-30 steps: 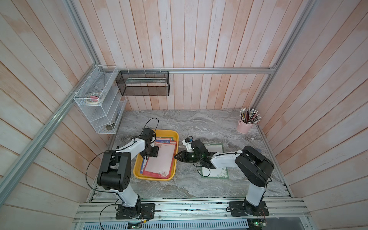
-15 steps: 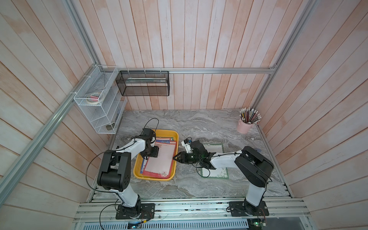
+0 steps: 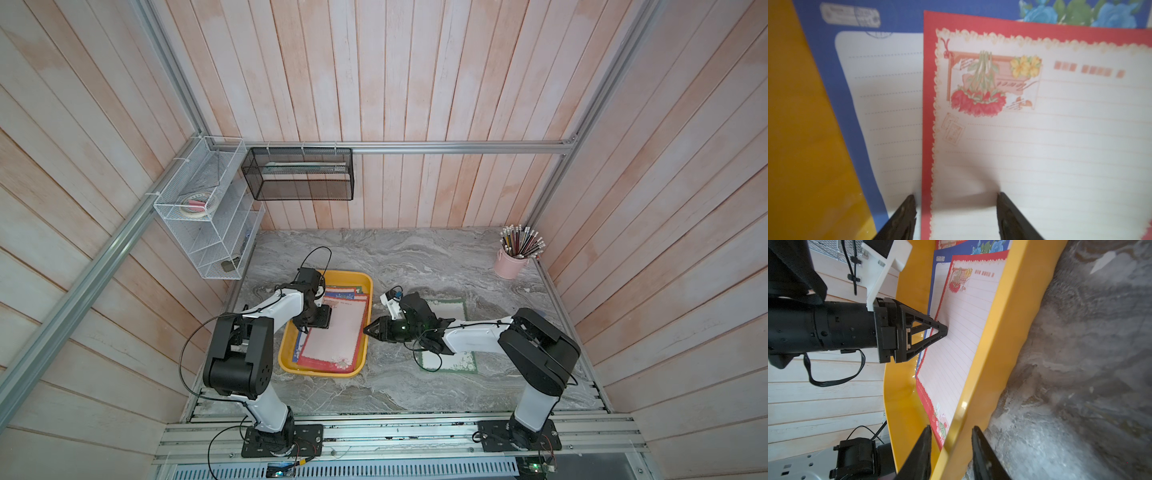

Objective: Take out the stationery paper from the storage box
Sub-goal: Pick up the stationery paper from the storage box.

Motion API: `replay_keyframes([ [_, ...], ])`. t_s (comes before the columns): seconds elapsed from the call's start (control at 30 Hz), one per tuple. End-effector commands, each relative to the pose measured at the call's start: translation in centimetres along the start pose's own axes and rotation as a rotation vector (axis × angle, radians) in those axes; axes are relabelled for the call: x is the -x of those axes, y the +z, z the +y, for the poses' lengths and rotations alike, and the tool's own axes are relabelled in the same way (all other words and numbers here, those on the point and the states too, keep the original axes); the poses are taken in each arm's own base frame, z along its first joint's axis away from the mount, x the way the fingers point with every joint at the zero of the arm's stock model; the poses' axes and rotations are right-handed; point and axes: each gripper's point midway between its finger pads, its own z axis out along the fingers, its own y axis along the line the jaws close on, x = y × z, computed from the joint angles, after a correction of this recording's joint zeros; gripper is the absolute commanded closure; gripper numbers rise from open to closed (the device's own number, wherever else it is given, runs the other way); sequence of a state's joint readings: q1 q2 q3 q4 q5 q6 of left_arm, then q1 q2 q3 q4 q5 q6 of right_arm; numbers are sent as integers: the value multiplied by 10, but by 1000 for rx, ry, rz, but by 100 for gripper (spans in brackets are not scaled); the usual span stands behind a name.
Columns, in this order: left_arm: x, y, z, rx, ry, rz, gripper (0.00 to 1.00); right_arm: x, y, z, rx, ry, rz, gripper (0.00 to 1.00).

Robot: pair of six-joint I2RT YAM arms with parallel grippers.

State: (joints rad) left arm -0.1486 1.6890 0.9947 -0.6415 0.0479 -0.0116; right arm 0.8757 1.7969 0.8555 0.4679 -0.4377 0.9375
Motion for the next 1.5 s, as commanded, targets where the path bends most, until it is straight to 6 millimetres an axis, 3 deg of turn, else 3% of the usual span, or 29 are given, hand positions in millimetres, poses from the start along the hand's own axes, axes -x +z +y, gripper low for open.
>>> replay_keyframes([
  [0.0,4,1,0,-7,-12,7,36,-2,-2,0,-13,-13,0,70],
  [0.37,6,-1,0,-9,-14,2,36,-6,3,-2,0,8,19,81],
  [1.47,20,-25,-23,-111,-6,-97,38,-5,8,-8,-10,27,14,83],
])
